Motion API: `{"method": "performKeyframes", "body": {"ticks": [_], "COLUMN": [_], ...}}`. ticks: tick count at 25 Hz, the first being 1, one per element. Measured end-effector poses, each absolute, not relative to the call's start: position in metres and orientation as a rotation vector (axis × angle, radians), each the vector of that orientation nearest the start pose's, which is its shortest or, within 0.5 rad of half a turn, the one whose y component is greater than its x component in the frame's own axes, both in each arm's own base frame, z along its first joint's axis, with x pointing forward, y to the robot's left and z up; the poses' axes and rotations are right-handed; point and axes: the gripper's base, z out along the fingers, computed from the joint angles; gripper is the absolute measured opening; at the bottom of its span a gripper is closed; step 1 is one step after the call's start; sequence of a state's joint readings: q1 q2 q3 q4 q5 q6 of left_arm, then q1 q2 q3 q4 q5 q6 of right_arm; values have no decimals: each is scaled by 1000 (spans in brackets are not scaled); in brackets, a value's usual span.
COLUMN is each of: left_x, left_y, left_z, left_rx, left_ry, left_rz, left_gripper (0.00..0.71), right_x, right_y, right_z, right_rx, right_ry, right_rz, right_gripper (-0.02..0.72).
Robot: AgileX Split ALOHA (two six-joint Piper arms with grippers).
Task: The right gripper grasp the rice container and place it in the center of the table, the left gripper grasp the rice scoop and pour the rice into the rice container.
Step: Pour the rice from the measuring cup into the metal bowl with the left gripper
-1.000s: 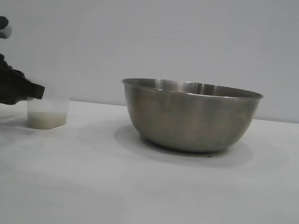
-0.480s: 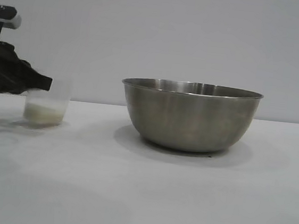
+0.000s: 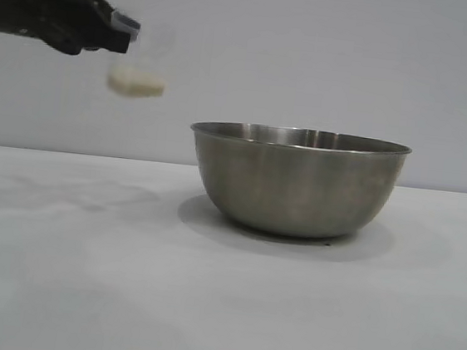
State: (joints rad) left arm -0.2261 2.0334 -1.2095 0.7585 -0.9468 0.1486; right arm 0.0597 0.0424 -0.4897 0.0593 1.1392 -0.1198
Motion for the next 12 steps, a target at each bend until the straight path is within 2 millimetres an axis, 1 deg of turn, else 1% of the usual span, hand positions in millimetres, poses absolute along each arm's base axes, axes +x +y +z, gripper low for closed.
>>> {"method": "performKeyframes", "body": {"ticks": [5,8,12], "left_x": [414,410,400], "left_y": [-179,-194,-217], "left_z": [223,222,214], "left_rx": [1313,1453,1656], "left_ry": [937,840,677], "left_rz": [14,109,282], "left_gripper": [0,0,0], "right_x": [-1,-1,-1], "right_y": [5,5,5], "right_z": [269,269,269], "right_rx": [-199,-199,-199], "right_ry": [2165,2165,2165], "right_rz": [38,38,38], "right_gripper": [555,555,555]}}
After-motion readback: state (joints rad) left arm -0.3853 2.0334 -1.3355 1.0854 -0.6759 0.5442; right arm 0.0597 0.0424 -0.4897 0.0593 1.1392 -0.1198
